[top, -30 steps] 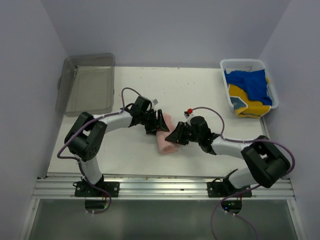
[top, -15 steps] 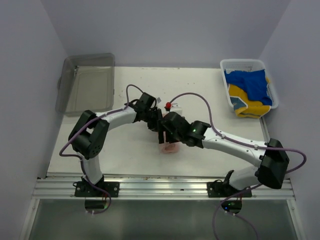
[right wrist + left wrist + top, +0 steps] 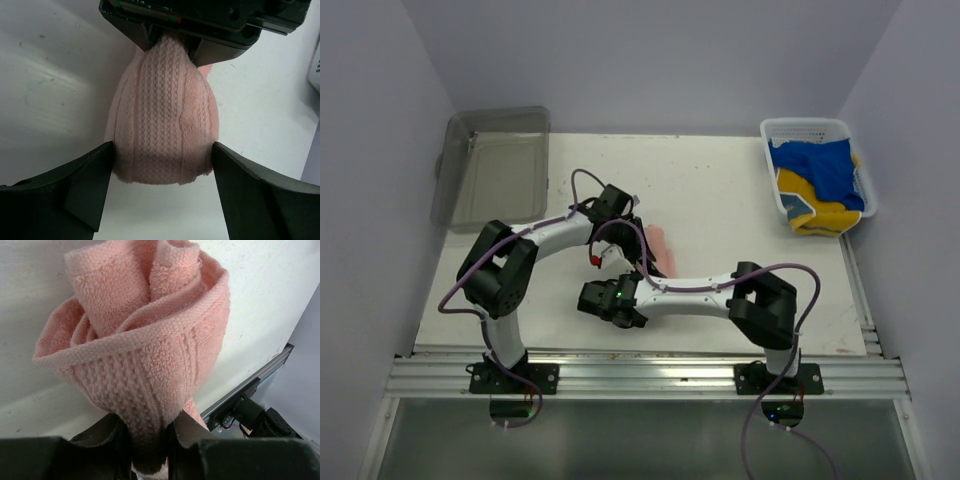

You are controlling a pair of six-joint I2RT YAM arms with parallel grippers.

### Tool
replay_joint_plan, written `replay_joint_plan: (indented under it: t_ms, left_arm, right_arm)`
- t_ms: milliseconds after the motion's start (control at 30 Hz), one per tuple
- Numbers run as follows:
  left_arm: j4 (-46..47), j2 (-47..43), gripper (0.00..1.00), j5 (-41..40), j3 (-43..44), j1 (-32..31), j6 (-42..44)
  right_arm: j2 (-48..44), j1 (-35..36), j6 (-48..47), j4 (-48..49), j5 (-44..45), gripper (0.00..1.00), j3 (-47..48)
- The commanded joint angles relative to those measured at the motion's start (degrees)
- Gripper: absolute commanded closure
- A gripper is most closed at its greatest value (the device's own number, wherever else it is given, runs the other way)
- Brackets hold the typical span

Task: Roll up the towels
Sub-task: Roll the towel

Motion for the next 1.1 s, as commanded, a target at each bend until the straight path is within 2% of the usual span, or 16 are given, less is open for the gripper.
replay_joint_plan:
  t_ms: [0,67,100,167,233,333,433,467,600,867,933,967,1067]
  left_arm:
    - [-3.31,-0.59,1.0,-2.6,0.39,0.05,-0.4]
    - [-3.22,-0.77,1.0,-2.6,0.22,0.05,-0.49]
    - [-3.31,-0.86,1.0,-2.6,0.04,0.05,-0.57]
    - [-3.13,-0.86,1.0,-2.6,0.04,0.05,-0.58]
    - [-2.7,-0.68,1.0,-2.43,-0.4,0.05,-0.4]
    - [-2.08,-0.94,0.9,-2.25,-1.01,0.23,0.56]
    - [-1.55,-2.78,0.65,-2.42,-1.8,1.01,1.8]
    - [-1.55,-3.83,0.47,-2.42,-1.98,1.46,2.75]
    - [-3.22,-5.77,0.28,-1.81,-1.89,5.49,5.74]
    - [-3.05,-7.27,0.22,1.88,-4.35,6.73,7.78]
    - [-2.7,-7.53,0.18,1.97,-5.76,6.82,7.51]
    - [-2.43,-8.06,0.12,1.88,-6.28,6.73,7.6]
    - [-1.81,-8.59,0.08,1.62,-7.78,6.82,7.77]
  right_arm:
    - [2.28,-0.17,0.25,-3.05,8.43,0.2,1.88]
    - [2.9,-0.08,0.51,-1.91,8.17,0.27,0.74]
    - [2.72,-0.26,0.25,-1.21,7.47,0.38,0.13]
    - [1.32,-1.04,-0.63,2.39,4.84,0.51,-2.16]
    - [-1.13,-2.54,-0.8,6.59,0.54,0.58,-5.31]
    - [-5.09,-5.17,-2.21,12.31,-8.07,0.67,-11.01]
    - [-12.55,-8.07,-3.53,23.19,-15.96,0.74,-17.52]
    - [-15.44,-8.95,-3.27,24.8,-17.66,0.77,-18.85]
    - [-21.34,-13.69,-3.79,33.85,-27.15,0.78,-24.65]
    - [-21.36,-17.13,-0.9,45.28,-40.42,0.8,-27.74]
    - [-21.36,-18.18,0.33,48.0,-42.1,0.81,-28.88]
    - [-21.36,-18.53,1.29,48.71,-42.72,0.81,-29.23]
    - [-21.54,-19.85,2.88,50.21,-44.65,0.82,-30.29]
